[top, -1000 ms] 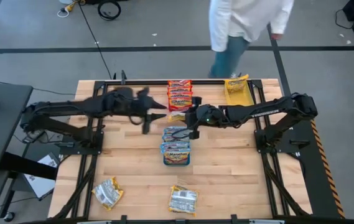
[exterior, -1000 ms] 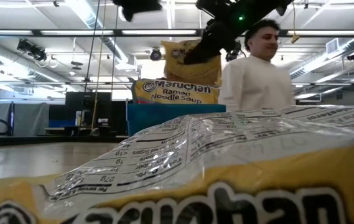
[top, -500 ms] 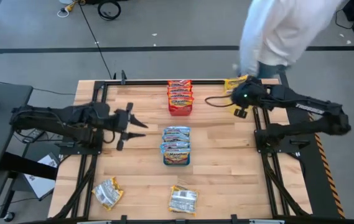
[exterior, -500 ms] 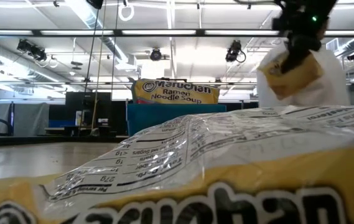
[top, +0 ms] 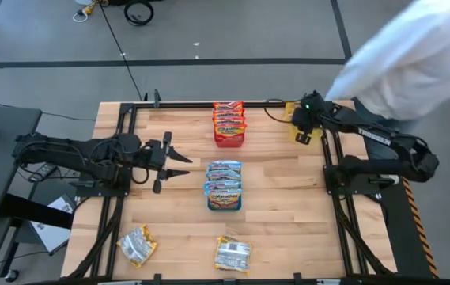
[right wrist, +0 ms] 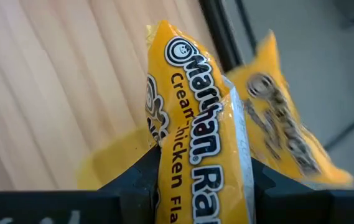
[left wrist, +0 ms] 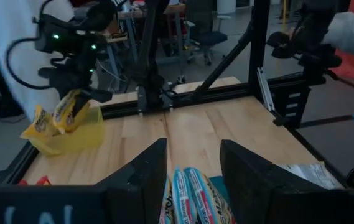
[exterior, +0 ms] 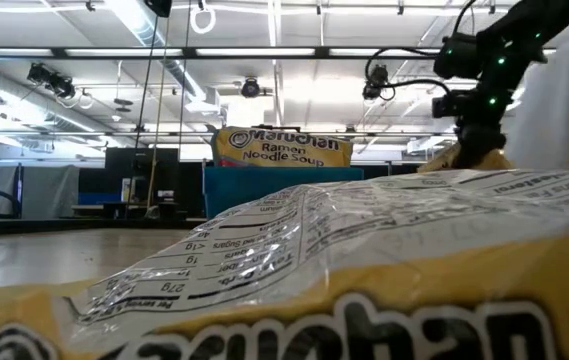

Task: Sort Maruchan noodles
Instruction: Put the yellow noodle pack into the yellow bin

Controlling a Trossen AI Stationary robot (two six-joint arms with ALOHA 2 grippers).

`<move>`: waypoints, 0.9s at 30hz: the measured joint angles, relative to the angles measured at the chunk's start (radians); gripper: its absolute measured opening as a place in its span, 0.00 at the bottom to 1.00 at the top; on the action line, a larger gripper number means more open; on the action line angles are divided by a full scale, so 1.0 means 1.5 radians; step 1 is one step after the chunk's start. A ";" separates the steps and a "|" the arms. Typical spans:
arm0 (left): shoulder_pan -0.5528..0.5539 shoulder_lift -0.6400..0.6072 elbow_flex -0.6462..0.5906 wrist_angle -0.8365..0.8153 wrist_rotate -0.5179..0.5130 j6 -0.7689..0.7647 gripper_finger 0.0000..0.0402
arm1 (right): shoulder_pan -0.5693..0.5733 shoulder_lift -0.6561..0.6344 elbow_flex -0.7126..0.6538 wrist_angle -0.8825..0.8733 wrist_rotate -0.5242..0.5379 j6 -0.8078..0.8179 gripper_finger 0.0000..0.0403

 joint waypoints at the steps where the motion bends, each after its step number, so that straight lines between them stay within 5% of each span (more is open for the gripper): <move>1: 0.000 0.000 0.000 -0.001 0.000 -0.004 0.38 | -0.012 0.014 0.005 0.011 -0.026 -0.001 0.32; 15: -0.038 0.000 0.000 -0.023 0.002 -0.015 0.38 | -0.212 0.164 0.014 0.213 -0.394 0.050 0.33; 19: -0.045 0.001 0.000 -0.033 0.001 -0.007 0.38 | -0.225 0.198 0.013 0.227 -0.380 0.082 0.33; 27: -0.046 0.001 0.000 -0.034 0.001 0.034 0.38 | -0.190 0.181 -0.053 0.326 -0.189 0.200 0.32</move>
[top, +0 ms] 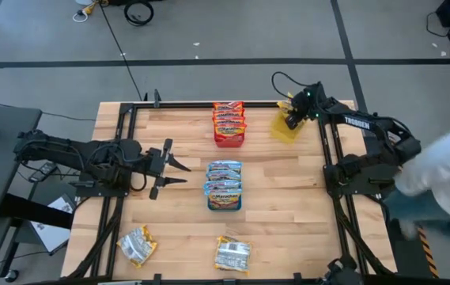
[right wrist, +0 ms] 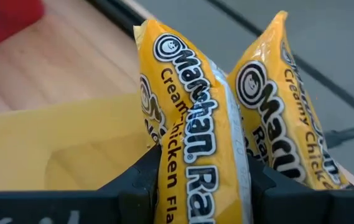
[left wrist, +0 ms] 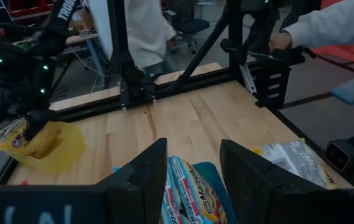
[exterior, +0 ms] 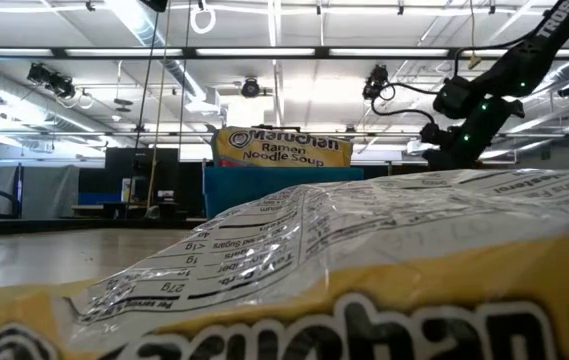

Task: Sort Maruchan noodles
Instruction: Put the yellow noodle pack into the yellow bin

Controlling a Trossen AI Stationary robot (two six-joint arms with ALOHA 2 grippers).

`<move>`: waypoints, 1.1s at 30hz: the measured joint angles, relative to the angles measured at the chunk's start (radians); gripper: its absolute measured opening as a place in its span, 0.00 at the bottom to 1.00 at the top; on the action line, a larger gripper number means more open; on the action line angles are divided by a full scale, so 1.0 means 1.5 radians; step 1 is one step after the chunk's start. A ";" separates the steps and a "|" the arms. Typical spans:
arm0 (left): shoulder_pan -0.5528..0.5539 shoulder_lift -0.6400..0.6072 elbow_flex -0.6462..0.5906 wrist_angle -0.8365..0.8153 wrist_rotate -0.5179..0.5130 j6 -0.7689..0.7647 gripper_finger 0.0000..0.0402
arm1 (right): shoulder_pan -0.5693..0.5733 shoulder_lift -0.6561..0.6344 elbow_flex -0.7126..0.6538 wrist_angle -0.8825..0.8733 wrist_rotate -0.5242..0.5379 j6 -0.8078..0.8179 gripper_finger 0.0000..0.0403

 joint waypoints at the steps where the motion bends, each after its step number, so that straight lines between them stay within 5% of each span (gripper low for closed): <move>1: 0.000 0.000 0.000 0.000 0.000 0.003 0.38 | 0.009 -0.011 -0.014 0.020 0.016 0.015 0.32; 12: 0.000 0.000 0.000 0.000 0.000 0.003 0.38 | 0.075 -0.103 -0.117 0.099 0.166 0.028 0.43; 29: 0.000 0.000 0.000 0.000 0.000 -0.011 0.38 | 0.116 -0.106 0.059 -0.215 0.324 0.045 0.52; 33: 0.000 0.000 0.000 0.000 -0.001 -0.014 0.38 | 0.157 -0.115 0.097 -0.265 0.311 0.093 0.52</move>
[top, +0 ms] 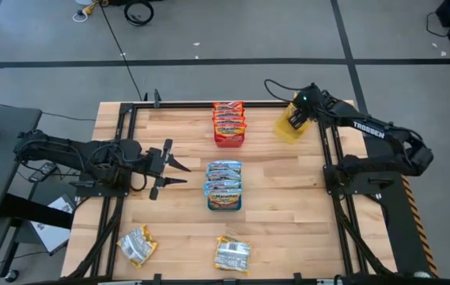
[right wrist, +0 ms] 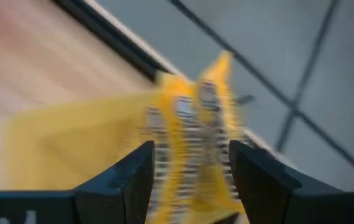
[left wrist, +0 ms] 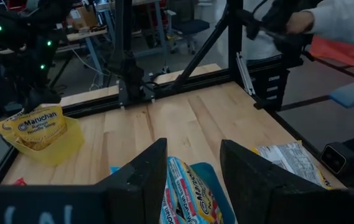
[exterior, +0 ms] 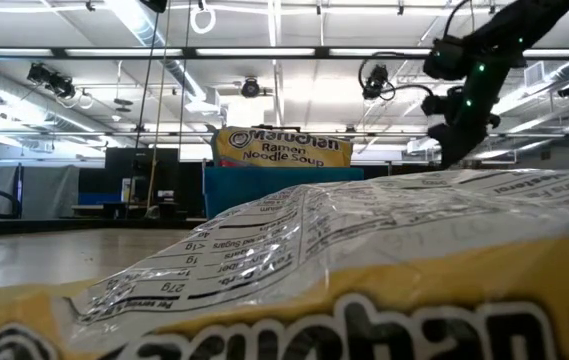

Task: Sort Maruchan noodles
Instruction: Put the yellow noodle pack into the yellow bin

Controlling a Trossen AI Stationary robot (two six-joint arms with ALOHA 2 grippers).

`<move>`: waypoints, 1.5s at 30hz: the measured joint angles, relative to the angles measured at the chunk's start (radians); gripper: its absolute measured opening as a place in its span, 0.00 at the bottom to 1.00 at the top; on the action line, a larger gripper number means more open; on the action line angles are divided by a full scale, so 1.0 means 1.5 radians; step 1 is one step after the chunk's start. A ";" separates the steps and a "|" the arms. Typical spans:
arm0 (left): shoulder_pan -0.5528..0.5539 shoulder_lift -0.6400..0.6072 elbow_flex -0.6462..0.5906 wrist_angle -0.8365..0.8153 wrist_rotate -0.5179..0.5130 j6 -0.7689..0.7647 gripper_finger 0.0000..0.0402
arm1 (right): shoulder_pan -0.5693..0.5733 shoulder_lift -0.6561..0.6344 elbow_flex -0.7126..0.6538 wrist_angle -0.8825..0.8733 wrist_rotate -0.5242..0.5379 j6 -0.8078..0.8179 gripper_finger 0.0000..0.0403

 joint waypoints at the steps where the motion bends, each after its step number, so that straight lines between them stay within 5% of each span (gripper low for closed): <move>1: 0.000 0.000 0.000 0.000 -0.001 0.000 0.38 | 0.014 -0.002 0.008 -0.012 -0.016 0.023 0.52; 6: 0.001 0.000 0.000 0.007 -0.019 0.000 0.38 | 0.084 0.000 0.017 -0.066 -0.172 0.166 0.52; 9: 0.001 0.002 0.000 0.007 -0.031 -0.003 0.38 | 0.112 0.011 0.004 -0.112 -0.193 0.235 0.52; 16: 0.000 0.038 0.001 0.024 -0.031 -0.037 0.38 | 0.085 0.073 -0.017 -0.145 -0.005 0.268 0.50; 25: 0.000 0.057 0.001 0.021 -0.031 -0.070 0.38 | 0.055 0.111 -0.017 -0.094 0.224 0.143 0.50; 28: 0.000 0.050 0.001 0.011 -0.030 -0.074 0.38 | 0.072 0.088 -0.018 -0.096 0.196 0.130 0.50; 35: 0.000 0.051 0.000 -0.019 -0.039 -0.070 0.38 | 0.065 0.070 -0.018 -0.191 -0.080 0.302 0.49; 45: -0.002 0.051 0.000 -0.002 -0.039 -0.053 0.38 | -0.013 0.173 -0.017 -0.136 -0.020 0.331 0.45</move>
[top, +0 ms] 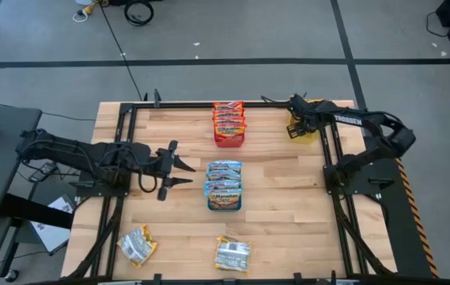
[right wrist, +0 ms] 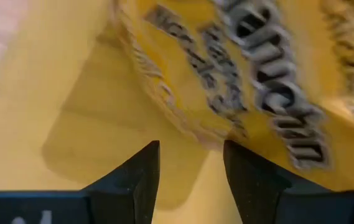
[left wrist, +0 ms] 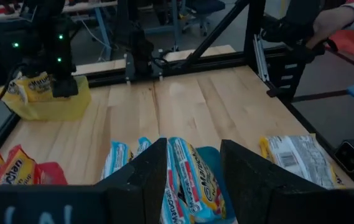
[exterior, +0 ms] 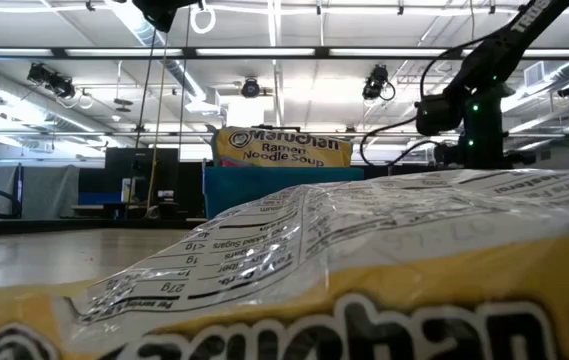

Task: Sort Maruchan noodles
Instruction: Put the yellow noodle pack into the yellow bin

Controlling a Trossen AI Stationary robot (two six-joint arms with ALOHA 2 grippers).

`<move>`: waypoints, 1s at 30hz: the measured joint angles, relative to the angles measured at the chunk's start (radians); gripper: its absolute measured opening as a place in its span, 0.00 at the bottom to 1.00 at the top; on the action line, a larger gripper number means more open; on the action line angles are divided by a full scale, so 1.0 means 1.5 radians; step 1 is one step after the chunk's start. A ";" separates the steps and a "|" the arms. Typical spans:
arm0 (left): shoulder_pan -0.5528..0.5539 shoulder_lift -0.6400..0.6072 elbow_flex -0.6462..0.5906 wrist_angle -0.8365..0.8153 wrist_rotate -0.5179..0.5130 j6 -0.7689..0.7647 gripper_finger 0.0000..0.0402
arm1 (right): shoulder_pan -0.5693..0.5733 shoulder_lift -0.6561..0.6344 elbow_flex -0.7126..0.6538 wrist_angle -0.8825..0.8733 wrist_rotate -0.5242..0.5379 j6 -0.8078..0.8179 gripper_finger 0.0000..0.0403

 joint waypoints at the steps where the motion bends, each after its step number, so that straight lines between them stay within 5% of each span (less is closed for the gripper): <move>1: -0.002 0.000 0.000 -0.004 0.000 -0.004 0.38 | 0.002 0.008 0.000 0.011 0.009 0.001 0.45; 9: -0.032 0.000 0.000 -0.013 -0.014 -0.017 0.38 | 0.023 0.066 0.001 0.155 0.164 0.048 0.45; 13: -0.044 0.000 0.000 -0.013 -0.021 -0.017 0.38 | 0.040 0.094 0.001 0.234 0.177 0.043 0.45; 21: -0.060 0.002 0.000 -0.019 0.008 -0.014 0.38 | 0.088 0.042 0.001 0.171 0.271 0.022 0.45; 30: -0.058 0.010 0.000 -0.019 0.016 0.000 0.38 | 0.113 -0.017 0.001 0.163 0.256 -0.010 0.45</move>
